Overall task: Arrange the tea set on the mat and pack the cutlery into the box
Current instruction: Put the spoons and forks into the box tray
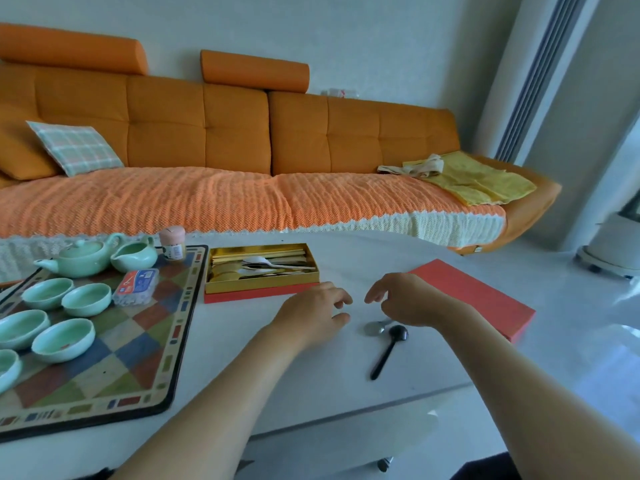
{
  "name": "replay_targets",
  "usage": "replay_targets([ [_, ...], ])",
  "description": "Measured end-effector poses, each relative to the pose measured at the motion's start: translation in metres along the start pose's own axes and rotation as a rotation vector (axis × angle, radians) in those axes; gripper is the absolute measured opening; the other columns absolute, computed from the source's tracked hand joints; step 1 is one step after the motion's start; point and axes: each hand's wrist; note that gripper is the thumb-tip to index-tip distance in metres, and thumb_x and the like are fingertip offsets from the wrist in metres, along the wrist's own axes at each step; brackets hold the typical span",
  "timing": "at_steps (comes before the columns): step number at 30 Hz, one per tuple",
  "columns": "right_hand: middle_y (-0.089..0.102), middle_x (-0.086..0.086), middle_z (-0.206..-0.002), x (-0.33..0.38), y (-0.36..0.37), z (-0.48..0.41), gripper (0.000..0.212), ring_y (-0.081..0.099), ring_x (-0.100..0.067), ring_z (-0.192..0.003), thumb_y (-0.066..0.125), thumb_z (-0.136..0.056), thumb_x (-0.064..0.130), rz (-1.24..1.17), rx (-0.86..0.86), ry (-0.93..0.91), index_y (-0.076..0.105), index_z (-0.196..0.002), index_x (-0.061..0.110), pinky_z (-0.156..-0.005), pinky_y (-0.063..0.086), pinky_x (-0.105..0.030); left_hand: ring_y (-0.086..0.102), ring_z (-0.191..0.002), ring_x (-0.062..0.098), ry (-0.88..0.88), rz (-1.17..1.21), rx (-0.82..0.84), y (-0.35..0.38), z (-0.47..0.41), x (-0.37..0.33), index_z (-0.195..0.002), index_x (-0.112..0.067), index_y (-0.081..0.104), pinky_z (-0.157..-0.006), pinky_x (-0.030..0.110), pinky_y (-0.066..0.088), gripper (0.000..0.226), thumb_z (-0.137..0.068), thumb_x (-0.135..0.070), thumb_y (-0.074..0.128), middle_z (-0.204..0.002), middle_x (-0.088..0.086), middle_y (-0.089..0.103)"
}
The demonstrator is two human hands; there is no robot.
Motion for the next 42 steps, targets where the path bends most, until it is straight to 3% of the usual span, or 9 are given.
replay_targets([
  [4, 0.060, 0.020, -0.104, -0.014, 0.001, 0.010, 0.022, 0.060, -0.004, -0.093, 0.065, -0.081, 0.038, -0.022, 0.092, -0.010, 0.070, -0.102, 0.044, -0.075, 0.046, -0.018, 0.053, -0.113, 0.013, -0.010, 0.001, 0.063, 0.014, 0.000, -0.015, -0.134, -0.031, 0.056, -0.090, 0.029, 0.044, 0.044, -0.093, -0.048, 0.056, -0.128, -0.009, 0.054],
  [6, 0.061, 0.019, -0.101, -0.015, 0.007, 0.009, 0.030, 0.062, -0.005, -0.091, 0.069, -0.075, 0.064, -0.020, 0.087, -0.011, 0.071, -0.097, 0.043, -0.078, 0.051, -0.023, 0.049, -0.118, 0.014, -0.008, -0.013, 0.076, 0.019, -0.001, -0.017, -0.133, -0.030, 0.057, -0.091, 0.030, 0.042, 0.049, -0.090, -0.054, 0.057, -0.129, -0.008, 0.053],
  [8, 0.063, 0.018, -0.098, -0.014, 0.012, 0.005, 0.038, 0.062, -0.005, -0.088, 0.069, -0.071, 0.071, -0.046, 0.058, 0.006, 0.072, -0.092, 0.040, -0.080, 0.055, -0.030, 0.048, -0.121, 0.015, -0.014, -0.037, 0.075, 0.021, -0.003, -0.016, -0.134, -0.029, 0.057, -0.091, 0.031, 0.042, 0.051, -0.090, -0.054, 0.058, -0.129, -0.008, 0.052],
  [15, 0.066, 0.015, -0.097, 0.008, 0.025, -0.016, 0.022, 0.061, -0.008, -0.090, 0.072, -0.082, 0.045, -0.079, 0.037, -0.026, 0.069, -0.099, 0.031, -0.080, 0.050, -0.026, 0.053, -0.116, 0.015, -0.073, -0.010, 0.003, 0.016, -0.004, -0.004, -0.140, -0.027, 0.049, -0.090, 0.031, 0.046, 0.050, -0.093, -0.040, 0.059, -0.129, -0.006, 0.059],
  [19, 0.063, 0.015, -0.090, 0.025, 0.033, -0.027, 0.014, 0.060, -0.009, -0.088, 0.073, -0.085, 0.029, -0.120, -0.023, -0.088, 0.069, -0.097, 0.027, -0.076, 0.047, -0.025, 0.062, -0.094, 0.013, -0.159, 0.210, -0.033, 0.007, -0.003, 0.007, -0.123, -0.027, 0.055, -0.084, 0.035, 0.054, 0.029, -0.095, -0.030, 0.060, -0.103, -0.009, 0.067],
  [24, 0.060, 0.016, -0.085, 0.044, 0.035, -0.039, 0.011, 0.058, -0.008, -0.082, 0.067, -0.090, 0.021, -0.253, -0.170, -0.167, 0.069, -0.098, 0.028, -0.071, 0.045, -0.020, 0.062, -0.091, 0.012, -0.252, 0.363, -0.197, -0.019, -0.005, 0.036, -0.100, -0.028, 0.065, -0.071, 0.025, 0.045, 0.011, -0.094, -0.019, 0.061, -0.095, -0.009, 0.066],
  [31, 0.063, 0.008, -0.098, 0.076, 0.038, -0.071, 0.026, 0.056, -0.014, -0.081, 0.056, -0.096, 0.009, -0.380, -0.316, -0.174, 0.075, -0.101, 0.026, -0.075, 0.045, -0.026, 0.066, -0.079, 0.012, -0.353, 0.558, -0.460, -0.061, 0.003, 0.078, -0.089, -0.027, 0.066, -0.074, 0.030, 0.053, 0.018, -0.096, -0.014, 0.056, -0.085, -0.008, 0.069],
  [35, 0.059, 0.007, -0.093, 0.095, 0.043, -0.096, 0.026, 0.055, -0.014, -0.083, 0.054, -0.096, 0.009, -0.377, -0.378, -0.180, 0.075, -0.104, 0.022, -0.074, 0.043, -0.025, 0.057, -0.085, 0.001, -0.347, 0.285, -0.534, -0.068, 0.007, 0.094, -0.103, -0.023, 0.067, -0.070, 0.016, 0.040, 0.012, -0.096, -0.018, 0.058, -0.102, -0.010, 0.062],
  [42, 0.064, 0.000, -0.110, 0.114, 0.052, -0.136, 0.031, 0.060, -0.023, -0.092, 0.047, -0.098, 0.010, -0.234, -0.386, -0.065, 0.074, -0.107, 0.023, -0.076, 0.051, -0.032, 0.033, -0.138, 0.018, -0.169, -0.215, -0.256, -0.064, 0.015, 0.119, -0.145, -0.021, 0.043, -0.109, 0.036, 0.029, 0.046, -0.100, -0.030, 0.049, -0.149, -0.005, 0.040],
])
Point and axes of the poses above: each hand's wrist, its own z-axis away from the middle knuckle, its own y-axis out of the palm, x = y × z
